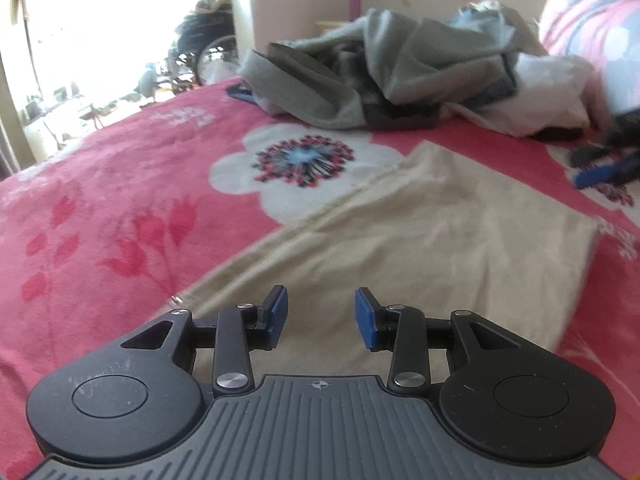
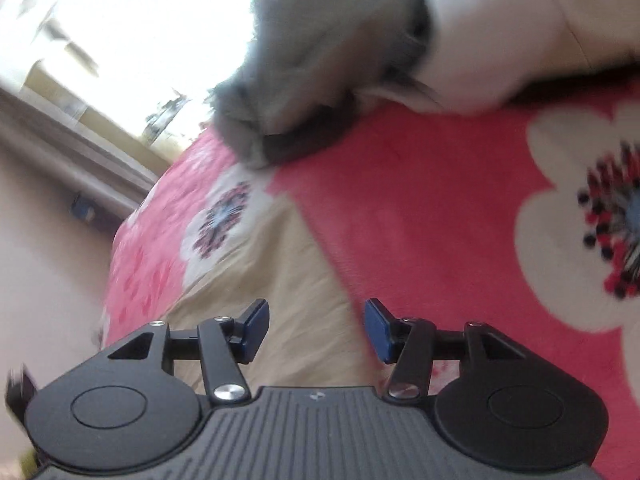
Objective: Fold clothes
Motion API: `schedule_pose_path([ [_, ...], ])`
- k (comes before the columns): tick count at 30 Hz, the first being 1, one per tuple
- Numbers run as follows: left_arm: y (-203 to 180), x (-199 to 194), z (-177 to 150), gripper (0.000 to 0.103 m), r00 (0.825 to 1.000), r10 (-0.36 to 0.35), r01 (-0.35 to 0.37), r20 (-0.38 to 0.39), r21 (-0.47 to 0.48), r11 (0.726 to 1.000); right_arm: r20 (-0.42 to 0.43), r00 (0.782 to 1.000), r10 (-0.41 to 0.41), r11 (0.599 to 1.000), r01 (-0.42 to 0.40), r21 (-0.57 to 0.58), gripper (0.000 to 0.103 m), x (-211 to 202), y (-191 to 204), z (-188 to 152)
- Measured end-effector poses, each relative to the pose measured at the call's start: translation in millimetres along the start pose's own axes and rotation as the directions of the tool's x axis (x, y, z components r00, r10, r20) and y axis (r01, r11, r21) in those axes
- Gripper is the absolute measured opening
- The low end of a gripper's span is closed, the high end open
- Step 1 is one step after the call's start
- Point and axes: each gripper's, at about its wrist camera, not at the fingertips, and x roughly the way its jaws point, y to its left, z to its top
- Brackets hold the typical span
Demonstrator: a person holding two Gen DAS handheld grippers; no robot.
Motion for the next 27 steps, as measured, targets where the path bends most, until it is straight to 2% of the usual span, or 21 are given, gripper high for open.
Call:
schedule_pose_path([
  [5, -8.2, 1.5, -10.8, 0.037, 0.999, -0.025, 0.027, -0.041, 0.037, 0.999, -0.095, 0.986, 0.137, 0.987, -0.128, 0.097, 0.057, 44.5, -25.9, 21.4],
  [8, -9.6, 6.1, -16.7, 0.037, 0.997, -0.024, 0.026, -0.071, 0.036, 0.999, -0.168, 0.973, 0.159, 0.986, -0.148, 0.076, 0.057, 68.8, -27.0, 29.9],
  [13, -9.9, 9.0, -19.2, 0.038, 0.997, -0.022, 0.025, -0.076, 0.041, 0.999, -0.250, 0.946, 0.208, 0.978, -0.200, 0.057, 0.055, 96.4, -28.1, 41.3],
  [15, -9.3, 10.4, -19.7, 0.038, 0.997, -0.024, 0.028, -0.076, 0.046, 0.999, -0.271, 0.935, 0.228, 0.974, -0.221, 0.055, 0.044, 104.2, -29.2, 44.8],
  [17, -10.0, 11.1, -20.5, 0.038, 0.997, -0.022, 0.026, -0.075, 0.050, 0.998, -0.291, 0.929, 0.228, 0.973, -0.228, 0.035, 0.022, 108.1, -27.2, 46.3],
  [18, -10.4, 11.1, -20.9, 0.038, 0.997, -0.020, 0.024, -0.074, 0.054, 0.998, -0.291, 0.929, 0.231, 0.972, -0.233, 0.026, 0.017, 106.5, -25.0, 45.8],
  [21, -11.6, 11.0, -22.4, 0.038, 0.997, -0.015, 0.020, -0.070, 0.065, 0.998, -0.272, 0.929, 0.250, 0.965, -0.262, -0.006, 0.012, 93.5, -13.5, 44.0],
  [27, -14.5, 11.7, -26.0, 0.038, 0.998, -0.001, 0.006, -0.058, 0.084, 0.996, -0.222, 0.922, 0.316, 0.935, -0.342, -0.090, 0.010, 55.9, 32.6, 50.2],
])
